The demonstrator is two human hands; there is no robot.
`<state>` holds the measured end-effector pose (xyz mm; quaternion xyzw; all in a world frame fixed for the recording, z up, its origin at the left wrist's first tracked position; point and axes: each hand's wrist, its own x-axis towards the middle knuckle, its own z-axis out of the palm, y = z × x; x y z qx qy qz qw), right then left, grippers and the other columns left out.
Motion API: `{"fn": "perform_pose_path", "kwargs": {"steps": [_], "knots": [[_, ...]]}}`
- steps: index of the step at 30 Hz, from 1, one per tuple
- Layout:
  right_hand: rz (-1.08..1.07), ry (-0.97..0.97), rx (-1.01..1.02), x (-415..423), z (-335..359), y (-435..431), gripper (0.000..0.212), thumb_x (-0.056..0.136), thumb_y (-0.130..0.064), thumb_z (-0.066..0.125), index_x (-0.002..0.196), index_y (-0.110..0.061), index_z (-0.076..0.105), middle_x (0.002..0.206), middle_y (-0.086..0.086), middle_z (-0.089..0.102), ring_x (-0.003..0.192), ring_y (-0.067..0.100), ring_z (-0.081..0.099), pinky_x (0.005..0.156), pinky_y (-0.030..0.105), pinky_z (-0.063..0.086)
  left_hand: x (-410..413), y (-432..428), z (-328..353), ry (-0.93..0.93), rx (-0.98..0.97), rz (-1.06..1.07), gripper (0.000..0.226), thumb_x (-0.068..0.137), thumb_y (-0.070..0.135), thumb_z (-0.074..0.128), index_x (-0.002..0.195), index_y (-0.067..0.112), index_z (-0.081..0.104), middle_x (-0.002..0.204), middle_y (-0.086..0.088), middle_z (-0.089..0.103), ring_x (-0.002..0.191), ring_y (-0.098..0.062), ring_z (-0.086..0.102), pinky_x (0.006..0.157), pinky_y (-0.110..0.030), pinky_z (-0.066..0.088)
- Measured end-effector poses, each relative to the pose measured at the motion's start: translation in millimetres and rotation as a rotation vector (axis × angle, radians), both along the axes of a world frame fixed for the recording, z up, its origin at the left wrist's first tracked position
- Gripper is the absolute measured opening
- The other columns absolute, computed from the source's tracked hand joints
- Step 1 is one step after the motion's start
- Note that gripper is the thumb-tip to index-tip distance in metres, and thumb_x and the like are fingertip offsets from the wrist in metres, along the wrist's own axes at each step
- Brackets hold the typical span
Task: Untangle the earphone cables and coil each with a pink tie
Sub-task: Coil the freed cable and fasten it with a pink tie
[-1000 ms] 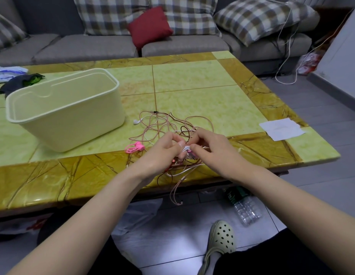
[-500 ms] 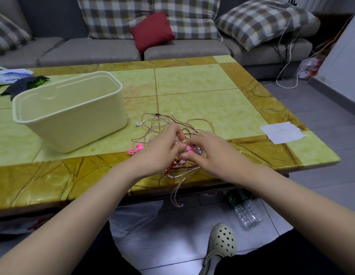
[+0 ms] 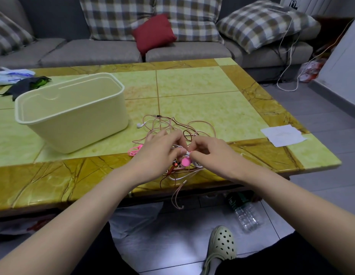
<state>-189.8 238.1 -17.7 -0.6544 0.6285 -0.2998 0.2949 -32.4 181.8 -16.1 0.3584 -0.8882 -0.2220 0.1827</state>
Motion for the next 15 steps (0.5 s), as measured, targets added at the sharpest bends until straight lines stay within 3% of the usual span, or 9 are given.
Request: {"fn": "perform_pose_path", "kwargs": {"steps": [5,9,11,15], "knots": [[0.003,0.013,0.023,1.1,-3.8,-3.8,0.009,0.084,-0.013,0.053,0.079,-0.02,0.055,0.069,-0.006,0.057,0.067,0.012,0.05,0.062,0.026,0.037,-0.9,0.3,-0.7,0.039,0.078,0.033,0.017,0.092,0.019,0.054,0.08,0.028,0.047,0.074,0.015,0.059,0.093,-0.016,0.046,0.091,-0.037,0.034],[0.025,-0.048,0.041,-3.1,-8.0,-5.2,0.025,0.086,-0.01,0.053,0.104,-0.026,0.059,0.083,-0.008,0.063,0.077,0.012,0.059,0.073,0.029,0.049,3.2,-5.6,1.9,0.166,0.165,0.085,0.009,0.092,0.013,0.054,0.085,0.019,0.055,0.071,0.005,0.065,0.085,-0.018,0.06,0.089,-0.042,0.044],[0.046,-0.059,0.026,-2.8,-8.9,-6.8,0.031,0.089,-0.013,0.054,0.118,-0.024,0.057,0.09,-0.007,0.064,0.077,0.005,0.06,0.075,0.026,0.049,5.3,-7.7,3.8,0.167,0.193,0.086,0.005,0.093,0.017,0.054,0.089,0.017,0.057,0.077,0.002,0.066,0.085,-0.015,0.061,0.089,-0.041,0.046],[0.032,-0.058,-0.044,0.4,-7.3,-12.2,0.026,0.091,-0.013,0.057,0.115,-0.022,0.055,0.092,-0.002,0.063,0.07,0.0,0.055,0.071,0.02,0.046,11.6,-12.6,5.2,0.1,0.234,0.053,0.008,0.085,0.03,0.066,0.088,0.023,0.065,0.096,0.002,0.068,0.094,-0.015,0.061,0.089,-0.042,0.047]]}}
